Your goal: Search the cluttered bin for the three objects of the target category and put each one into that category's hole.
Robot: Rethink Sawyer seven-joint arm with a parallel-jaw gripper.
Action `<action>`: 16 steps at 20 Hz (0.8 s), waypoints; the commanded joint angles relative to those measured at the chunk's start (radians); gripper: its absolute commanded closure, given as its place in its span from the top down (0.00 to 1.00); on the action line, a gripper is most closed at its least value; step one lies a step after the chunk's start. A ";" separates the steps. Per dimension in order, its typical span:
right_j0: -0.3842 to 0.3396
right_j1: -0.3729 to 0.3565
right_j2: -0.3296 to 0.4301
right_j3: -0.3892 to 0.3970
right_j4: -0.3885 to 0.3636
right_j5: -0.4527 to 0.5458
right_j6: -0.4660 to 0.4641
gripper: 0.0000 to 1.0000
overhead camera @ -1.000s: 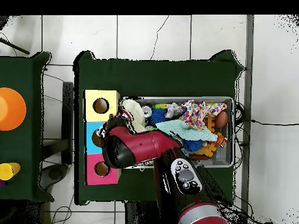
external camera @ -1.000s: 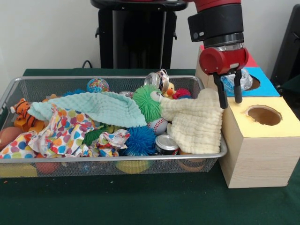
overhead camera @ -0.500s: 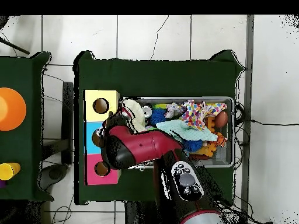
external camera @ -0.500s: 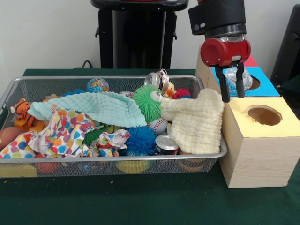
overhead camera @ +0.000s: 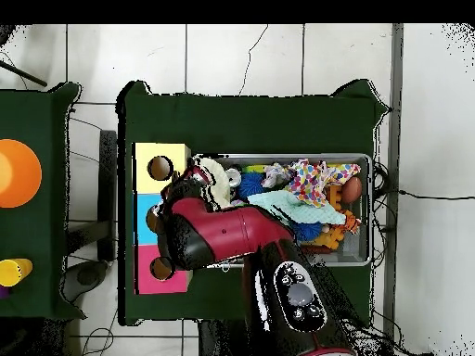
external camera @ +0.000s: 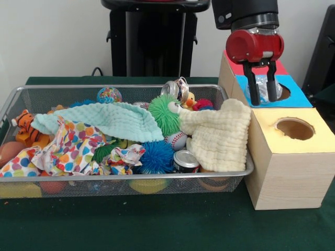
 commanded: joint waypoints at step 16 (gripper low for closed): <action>-0.159 0.037 0.170 0.052 0.015 0.138 0.128 1.00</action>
